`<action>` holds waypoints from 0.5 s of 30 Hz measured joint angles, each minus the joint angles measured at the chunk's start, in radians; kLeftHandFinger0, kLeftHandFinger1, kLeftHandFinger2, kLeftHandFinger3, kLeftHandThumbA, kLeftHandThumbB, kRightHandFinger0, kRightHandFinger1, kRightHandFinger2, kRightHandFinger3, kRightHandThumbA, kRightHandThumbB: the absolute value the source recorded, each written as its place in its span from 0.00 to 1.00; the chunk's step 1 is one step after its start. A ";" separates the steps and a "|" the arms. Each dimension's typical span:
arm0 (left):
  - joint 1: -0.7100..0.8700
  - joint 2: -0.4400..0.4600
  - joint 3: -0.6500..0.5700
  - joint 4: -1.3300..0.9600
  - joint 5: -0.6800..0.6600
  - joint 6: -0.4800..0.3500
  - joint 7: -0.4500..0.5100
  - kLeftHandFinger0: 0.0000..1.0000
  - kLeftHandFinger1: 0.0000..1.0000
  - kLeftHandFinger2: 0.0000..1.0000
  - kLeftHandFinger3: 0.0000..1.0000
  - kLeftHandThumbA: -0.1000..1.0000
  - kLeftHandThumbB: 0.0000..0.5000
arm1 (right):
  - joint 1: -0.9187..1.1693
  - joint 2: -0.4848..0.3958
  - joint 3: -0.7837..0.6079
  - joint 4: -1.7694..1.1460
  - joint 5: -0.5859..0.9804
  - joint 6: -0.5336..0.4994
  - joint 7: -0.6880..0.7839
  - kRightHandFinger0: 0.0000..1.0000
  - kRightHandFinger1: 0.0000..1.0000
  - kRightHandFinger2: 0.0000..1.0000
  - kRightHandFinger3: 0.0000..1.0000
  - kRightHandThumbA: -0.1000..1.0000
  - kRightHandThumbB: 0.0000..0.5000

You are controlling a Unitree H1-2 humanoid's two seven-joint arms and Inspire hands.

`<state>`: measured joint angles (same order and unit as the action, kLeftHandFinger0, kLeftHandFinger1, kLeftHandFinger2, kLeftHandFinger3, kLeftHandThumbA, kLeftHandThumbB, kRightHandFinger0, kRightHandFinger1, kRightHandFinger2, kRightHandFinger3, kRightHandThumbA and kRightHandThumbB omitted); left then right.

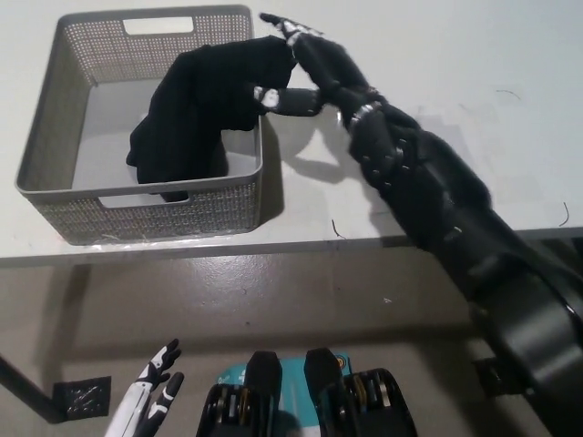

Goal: Use the right hand to pick up a t shirt on the right hand side and place it into a contianer on the left side

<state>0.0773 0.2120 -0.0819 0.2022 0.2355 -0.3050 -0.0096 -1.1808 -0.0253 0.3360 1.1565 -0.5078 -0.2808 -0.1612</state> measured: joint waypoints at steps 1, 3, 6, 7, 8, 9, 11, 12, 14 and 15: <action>0.000 0.000 0.002 0.003 -0.001 0.000 0.000 1.00 1.00 1.00 1.00 1.00 0.43 | 0.028 -0.013 0.000 -0.044 -0.001 0.002 0.005 1.00 1.00 1.00 1.00 0.85 1.00; -0.001 0.000 0.004 0.005 -0.001 0.000 0.000 1.00 1.00 1.00 1.00 1.00 0.40 | 0.084 -0.037 -0.002 -0.125 -0.001 0.007 0.013 1.00 1.00 1.00 1.00 0.84 1.00; -0.001 0.000 0.006 0.006 -0.003 0.001 0.000 1.00 1.00 1.00 1.00 1.00 0.40 | 0.179 -0.074 -0.007 -0.244 0.000 0.017 0.027 1.00 1.00 1.00 1.00 0.85 1.00; 0.000 0.000 0.006 0.006 -0.003 0.001 0.000 1.00 1.00 1.00 1.00 1.00 0.41 | 0.212 -0.084 -0.009 -0.280 0.000 0.021 0.030 1.00 1.00 1.00 1.00 0.82 1.00; 0.001 0.000 0.007 0.006 -0.004 0.001 0.000 1.00 1.00 1.00 1.00 1.00 0.41 | 0.255 -0.095 -0.012 -0.322 0.000 0.025 0.036 1.00 1.00 1.00 1.00 0.81 1.00; 0.001 -0.001 0.008 0.006 -0.004 0.001 0.000 1.00 1.00 1.00 1.00 1.00 0.41 | 0.274 -0.102 -0.013 -0.347 0.000 0.027 0.040 1.00 1.00 1.00 1.00 0.81 1.00; 0.002 -0.001 0.010 0.007 -0.005 0.001 0.000 1.00 1.00 1.00 1.00 1.00 0.48 | 0.357 -0.124 -0.018 -0.430 0.000 0.036 0.052 1.00 1.00 1.00 1.00 0.74 1.00; 0.002 -0.001 0.011 0.008 -0.006 0.001 0.000 1.00 1.00 1.00 1.00 1.00 0.50 | 0.384 -0.132 -0.020 -0.458 0.000 0.041 0.055 1.00 1.00 1.00 1.00 0.73 1.00; 0.003 -0.001 0.011 0.012 -0.007 0.001 0.000 1.00 1.00 1.00 1.00 1.00 0.52 | 0.460 -0.152 -0.026 -0.538 0.001 0.051 0.064 1.00 1.00 1.00 1.00 0.74 1.00; 0.003 -0.001 0.012 0.016 -0.007 0.001 0.000 1.00 1.00 1.00 1.00 1.00 0.52 | 0.507 -0.163 -0.030 -0.585 0.002 0.056 0.067 1.00 1.00 1.00 1.00 0.74 1.00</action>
<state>0.0798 0.2110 -0.0699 0.2186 0.2286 -0.3039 -0.0096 -0.6737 -0.1887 0.3058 0.5710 -0.5061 -0.2250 -0.0939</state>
